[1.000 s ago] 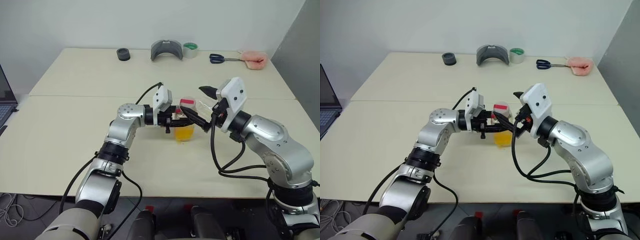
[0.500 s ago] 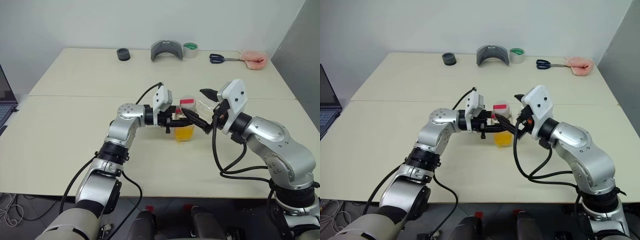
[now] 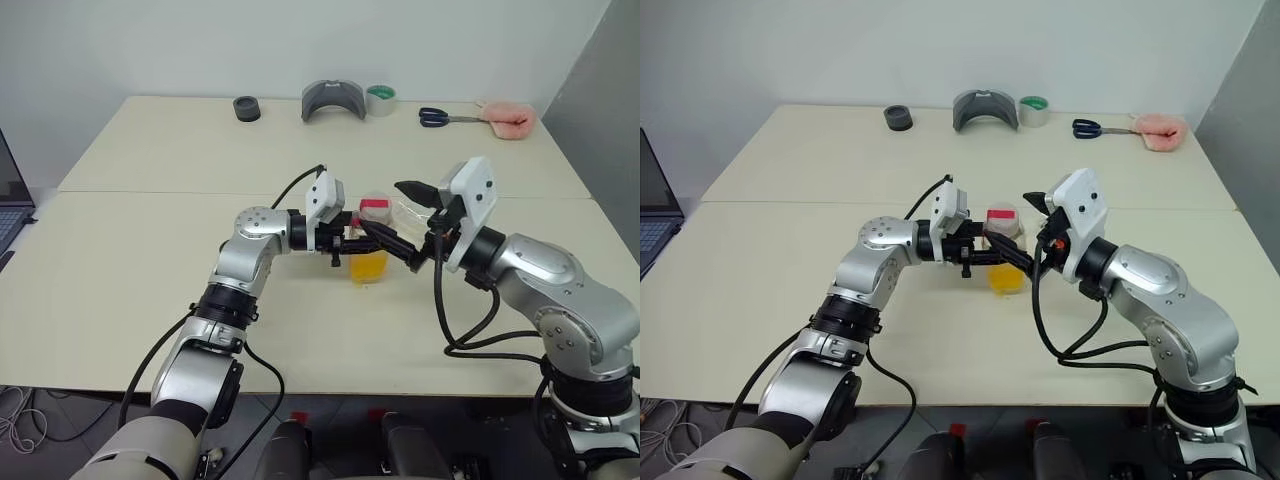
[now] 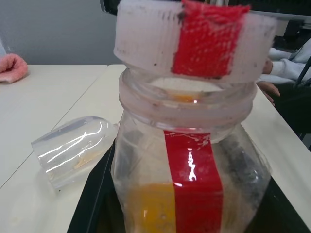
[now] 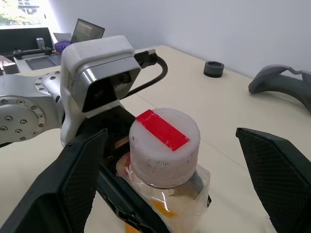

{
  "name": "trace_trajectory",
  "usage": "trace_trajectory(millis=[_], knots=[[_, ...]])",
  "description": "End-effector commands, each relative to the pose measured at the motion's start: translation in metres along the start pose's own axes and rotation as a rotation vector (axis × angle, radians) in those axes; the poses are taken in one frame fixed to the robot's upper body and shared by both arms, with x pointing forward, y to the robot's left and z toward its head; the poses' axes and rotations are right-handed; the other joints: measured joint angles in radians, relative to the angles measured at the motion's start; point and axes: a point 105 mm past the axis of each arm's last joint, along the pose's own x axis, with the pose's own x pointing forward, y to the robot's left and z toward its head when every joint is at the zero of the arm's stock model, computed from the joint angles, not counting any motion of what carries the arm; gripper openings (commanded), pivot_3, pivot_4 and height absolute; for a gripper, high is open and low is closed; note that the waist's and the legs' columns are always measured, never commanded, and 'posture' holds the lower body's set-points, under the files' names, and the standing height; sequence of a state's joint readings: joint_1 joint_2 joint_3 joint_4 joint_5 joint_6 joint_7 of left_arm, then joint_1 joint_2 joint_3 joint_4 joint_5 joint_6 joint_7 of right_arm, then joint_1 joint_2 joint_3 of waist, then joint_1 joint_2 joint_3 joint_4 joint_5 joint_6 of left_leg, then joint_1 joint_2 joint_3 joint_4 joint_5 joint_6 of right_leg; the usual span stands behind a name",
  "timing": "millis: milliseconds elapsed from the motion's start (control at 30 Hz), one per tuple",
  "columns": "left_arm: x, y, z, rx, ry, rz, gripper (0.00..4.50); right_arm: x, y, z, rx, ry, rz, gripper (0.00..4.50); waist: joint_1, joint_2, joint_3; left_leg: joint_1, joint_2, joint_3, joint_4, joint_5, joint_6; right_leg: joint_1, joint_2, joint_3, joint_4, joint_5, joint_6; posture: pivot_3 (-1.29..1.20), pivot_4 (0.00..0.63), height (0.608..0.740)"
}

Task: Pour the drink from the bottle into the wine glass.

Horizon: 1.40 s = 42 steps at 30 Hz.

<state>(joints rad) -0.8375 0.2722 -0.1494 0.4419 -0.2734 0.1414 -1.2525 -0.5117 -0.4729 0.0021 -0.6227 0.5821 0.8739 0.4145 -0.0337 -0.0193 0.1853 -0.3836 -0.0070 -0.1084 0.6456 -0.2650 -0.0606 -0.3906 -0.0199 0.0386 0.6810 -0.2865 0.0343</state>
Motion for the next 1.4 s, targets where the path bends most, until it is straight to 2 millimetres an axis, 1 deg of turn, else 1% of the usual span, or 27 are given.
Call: trace_trajectory(millis=[33,400,867,1067,1167,1367,1400], knots=[[0.001,0.000,0.015,0.060,-0.040,-0.002,1.73,-0.003,0.002,0.018,-0.048,-0.057,0.019,4.50,0.000,0.000,0.000,0.000,0.000,0.000,0.000,0.000,0.000,0.000,0.000,0.000,0.000,0.000,0.000,0.00,0.150,0.740],[0.003,0.000,0.016,0.071,-0.044,-0.001,1.73,0.000,-0.002,0.021,-0.050,-0.064,0.030,4.50,0.000,0.000,0.000,0.000,0.000,0.000,0.000,0.000,0.000,0.000,0.000,0.000,0.000,0.000,0.000,0.00,0.150,0.740],[0.005,-0.002,0.016,0.081,-0.045,-0.015,1.73,0.008,-0.001,0.013,-0.061,-0.018,0.082,4.50,0.000,0.000,0.000,0.000,0.000,0.000,0.000,0.000,0.000,0.000,0.000,0.000,0.000,0.000,0.000,0.00,0.150,0.740],[0.004,-0.002,0.016,0.081,-0.042,-0.014,1.73,0.011,-0.002,0.015,-0.065,-0.030,0.078,4.50,0.000,0.000,0.000,0.000,0.000,0.000,0.000,0.000,0.000,0.000,0.000,0.000,0.000,0.000,0.000,0.00,0.150,0.740],[0.004,-0.003,0.015,0.081,-0.042,-0.013,1.73,0.012,-0.002,0.015,-0.067,-0.033,0.077,3.94,0.000,0.000,0.000,0.000,0.000,0.000,0.000,0.000,0.000,0.000,0.000,0.000,0.000,0.000,0.000,0.00,0.150,0.740],[0.004,-0.003,0.016,0.082,-0.043,-0.014,1.73,0.012,0.002,0.013,-0.081,-0.028,0.094,1.94,0.000,0.000,0.000,0.000,0.000,0.000,0.000,0.000,0.000,0.000,0.000,0.000,0.000,0.000,0.000,0.00,0.150,0.740],[0.004,-0.003,0.016,0.082,-0.044,-0.014,1.73,0.012,0.002,0.013,-0.085,-0.028,0.094,1.84,0.000,0.000,0.000,0.000,0.000,0.000,0.000,0.000,0.000,0.000,0.000,0.000,0.000,0.000,0.000,0.00,0.150,0.740]])
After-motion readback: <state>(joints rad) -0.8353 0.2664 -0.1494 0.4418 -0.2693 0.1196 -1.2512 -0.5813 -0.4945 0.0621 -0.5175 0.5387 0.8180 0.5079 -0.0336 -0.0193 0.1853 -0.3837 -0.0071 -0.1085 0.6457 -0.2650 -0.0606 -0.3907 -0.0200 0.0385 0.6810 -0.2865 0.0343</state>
